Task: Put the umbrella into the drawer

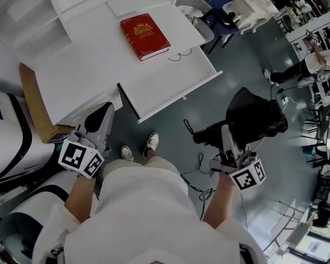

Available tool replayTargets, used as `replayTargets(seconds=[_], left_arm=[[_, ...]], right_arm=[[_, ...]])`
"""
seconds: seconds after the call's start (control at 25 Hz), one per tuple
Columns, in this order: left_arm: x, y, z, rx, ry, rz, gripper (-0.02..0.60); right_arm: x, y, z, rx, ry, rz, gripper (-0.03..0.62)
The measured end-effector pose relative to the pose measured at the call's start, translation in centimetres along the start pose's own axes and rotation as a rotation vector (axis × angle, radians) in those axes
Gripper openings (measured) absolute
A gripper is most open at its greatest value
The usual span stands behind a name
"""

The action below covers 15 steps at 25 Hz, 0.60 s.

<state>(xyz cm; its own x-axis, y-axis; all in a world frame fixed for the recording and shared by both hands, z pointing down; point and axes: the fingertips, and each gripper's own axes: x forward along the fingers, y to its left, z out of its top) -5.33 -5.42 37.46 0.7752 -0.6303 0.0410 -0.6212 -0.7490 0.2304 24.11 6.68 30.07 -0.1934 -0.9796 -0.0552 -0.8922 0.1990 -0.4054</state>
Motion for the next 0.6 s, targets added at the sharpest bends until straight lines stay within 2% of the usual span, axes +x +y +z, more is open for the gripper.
replayTargets(seconds=[0.28, 0.6], left_arm=[[4.9, 0.5, 2.8, 0.046, -0.020, 0.051, 0.014], [6.5, 1.3, 2.8, 0.048, -0.013, 0.134, 0.015]], right_arm=[[4.8, -4.3, 1.9, 0.020, 0.001, 0.061, 0.281], [9.0, -8.1, 1.0, 0.148, 0.017, 0.103, 0.281]])
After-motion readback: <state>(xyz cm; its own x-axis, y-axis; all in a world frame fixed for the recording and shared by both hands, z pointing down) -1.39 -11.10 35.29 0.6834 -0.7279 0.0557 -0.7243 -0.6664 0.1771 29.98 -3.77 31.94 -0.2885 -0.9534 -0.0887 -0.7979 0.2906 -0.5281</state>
